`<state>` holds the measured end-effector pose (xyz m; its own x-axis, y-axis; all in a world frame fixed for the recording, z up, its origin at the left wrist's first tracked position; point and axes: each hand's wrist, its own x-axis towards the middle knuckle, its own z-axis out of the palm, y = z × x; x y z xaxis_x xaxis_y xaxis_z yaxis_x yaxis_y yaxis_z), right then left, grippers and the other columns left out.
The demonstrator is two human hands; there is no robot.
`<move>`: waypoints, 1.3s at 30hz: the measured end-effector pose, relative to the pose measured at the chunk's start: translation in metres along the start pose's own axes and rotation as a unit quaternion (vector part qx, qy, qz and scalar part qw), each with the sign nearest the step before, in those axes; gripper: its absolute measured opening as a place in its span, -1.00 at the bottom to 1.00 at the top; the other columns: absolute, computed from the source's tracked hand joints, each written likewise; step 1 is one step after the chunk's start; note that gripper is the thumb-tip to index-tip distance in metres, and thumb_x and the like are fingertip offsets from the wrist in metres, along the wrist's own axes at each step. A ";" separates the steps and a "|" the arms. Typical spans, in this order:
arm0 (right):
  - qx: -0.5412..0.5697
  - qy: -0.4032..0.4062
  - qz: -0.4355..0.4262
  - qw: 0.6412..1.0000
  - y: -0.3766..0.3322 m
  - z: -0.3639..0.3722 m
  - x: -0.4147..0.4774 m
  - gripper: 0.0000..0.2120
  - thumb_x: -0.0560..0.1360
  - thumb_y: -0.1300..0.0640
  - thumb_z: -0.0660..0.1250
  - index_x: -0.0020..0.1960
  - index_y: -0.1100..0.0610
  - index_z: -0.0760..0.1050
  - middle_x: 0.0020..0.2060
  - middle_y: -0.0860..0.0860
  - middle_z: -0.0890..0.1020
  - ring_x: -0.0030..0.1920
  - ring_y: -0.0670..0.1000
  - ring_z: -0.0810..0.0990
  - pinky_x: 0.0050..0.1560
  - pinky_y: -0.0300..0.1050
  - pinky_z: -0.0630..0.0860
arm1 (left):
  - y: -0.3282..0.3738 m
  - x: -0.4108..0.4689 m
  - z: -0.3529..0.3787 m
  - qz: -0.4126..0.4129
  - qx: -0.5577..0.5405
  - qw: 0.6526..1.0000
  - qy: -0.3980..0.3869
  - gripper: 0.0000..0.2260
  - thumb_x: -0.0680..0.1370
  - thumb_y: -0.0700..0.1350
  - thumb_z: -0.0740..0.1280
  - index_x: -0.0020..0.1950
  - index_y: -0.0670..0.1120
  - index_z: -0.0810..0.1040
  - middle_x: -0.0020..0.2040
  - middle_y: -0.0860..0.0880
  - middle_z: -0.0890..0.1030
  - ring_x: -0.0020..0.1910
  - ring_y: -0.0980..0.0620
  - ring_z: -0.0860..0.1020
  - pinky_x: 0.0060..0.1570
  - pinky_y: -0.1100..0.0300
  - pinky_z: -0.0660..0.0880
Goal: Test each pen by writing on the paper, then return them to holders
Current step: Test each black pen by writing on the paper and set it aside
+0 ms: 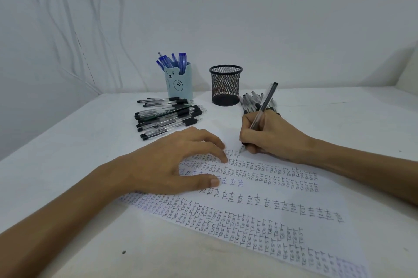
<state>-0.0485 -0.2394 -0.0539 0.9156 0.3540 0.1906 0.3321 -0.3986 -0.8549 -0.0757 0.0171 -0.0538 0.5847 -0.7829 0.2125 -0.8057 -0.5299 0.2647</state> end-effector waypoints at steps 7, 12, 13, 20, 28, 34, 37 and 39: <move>0.016 0.000 0.005 1.000 -0.001 0.000 0.000 -0.81 0.51 0.33 0.34 -0.28 0.28 0.45 -0.50 0.13 0.56 -0.53 -0.07 0.40 -0.49 -0.32 0.31 | 0.001 0.000 -0.001 0.000 0.000 1.000 -0.001 -0.65 0.61 0.24 0.35 0.38 0.20 0.54 0.41 0.24 0.45 0.43 0.22 0.41 0.38 0.30 0.33; 0.015 0.019 0.011 1.000 0.001 0.000 0.001 -0.83 0.50 0.32 0.34 -0.27 0.28 0.47 -0.48 0.15 0.58 -0.55 -0.10 0.41 -0.49 -0.34 0.33 | 0.000 0.000 0.000 0.002 0.002 1.000 0.002 -0.65 0.61 0.22 0.36 0.38 0.19 0.55 0.41 0.24 0.45 0.42 0.23 0.41 0.37 0.35 0.32; 0.008 0.019 0.009 1.000 0.001 0.000 0.001 -0.83 0.49 0.31 0.34 -0.27 0.27 0.47 -0.48 0.15 0.58 -0.54 -0.09 0.41 -0.48 -0.34 0.33 | 0.000 0.000 0.001 0.002 0.002 1.000 0.002 -0.65 0.61 0.22 0.36 0.38 0.19 0.55 0.41 0.25 0.45 0.42 0.24 0.41 0.37 0.36 0.31; -0.016 0.020 0.004 1.000 0.002 0.001 0.003 -0.81 0.51 0.28 0.33 -0.27 0.25 0.45 -0.47 0.14 0.59 -0.55 -0.09 0.37 -0.49 -0.31 0.32 | -0.002 0.000 0.001 -0.001 0.006 1.000 0.003 -0.64 0.61 0.24 0.35 0.38 0.21 0.54 0.42 0.27 0.44 0.45 0.24 0.38 0.39 0.33 0.31; 0.176 0.075 0.087 0.978 0.000 -0.005 0.008 -0.70 0.62 0.15 0.25 -0.28 0.17 0.49 -0.43 0.13 0.52 -0.54 -0.01 0.34 -0.55 -0.27 0.22 | -0.012 -0.001 0.003 -0.014 0.060 0.995 0.081 -0.69 0.67 0.19 0.25 0.33 0.11 0.56 0.33 0.22 0.53 0.38 0.23 0.45 0.38 0.09 0.43; 0.185 0.052 0.027 0.981 0.004 -0.005 0.005 -0.77 0.63 0.05 0.32 -0.10 0.19 0.53 -0.29 0.15 0.58 -0.39 0.08 0.52 -0.49 -0.22 0.37 | -0.038 -0.006 -0.004 -0.130 0.225 0.946 0.195 -0.80 0.57 -0.06 0.39 0.20 0.03 0.61 0.24 0.05 0.60 0.32 -0.06 0.50 0.18 -0.02 0.43; 0.246 0.059 0.037 0.967 -0.001 -0.004 0.005 -0.85 0.63 0.10 0.32 0.00 0.20 0.46 -0.28 0.16 0.61 -0.40 0.09 0.61 -0.39 -0.19 0.59 | -0.044 -0.009 -0.005 -0.192 0.246 0.930 0.196 -0.77 0.57 -0.09 0.43 0.22 -0.03 0.62 0.22 -0.01 0.61 0.29 -0.11 0.50 0.14 -0.06 0.44; 0.288 0.070 0.067 0.953 -0.004 -0.004 0.006 -0.79 0.68 0.05 0.24 0.04 0.22 0.44 -0.29 0.19 0.61 -0.43 0.12 0.62 -0.36 -0.13 0.63 | -0.043 -0.010 -0.006 -0.215 0.246 0.925 0.195 -0.77 0.57 -0.09 0.43 0.23 -0.05 0.63 0.21 -0.02 0.61 0.27 -0.12 0.51 0.12 -0.08 0.44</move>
<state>-0.0437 -0.2397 -0.0476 0.9757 0.2005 0.0885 0.0670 0.1116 -0.9915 -0.0459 0.0495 -0.0620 0.7733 -0.3384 0.5362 -0.3798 -0.9244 -0.0355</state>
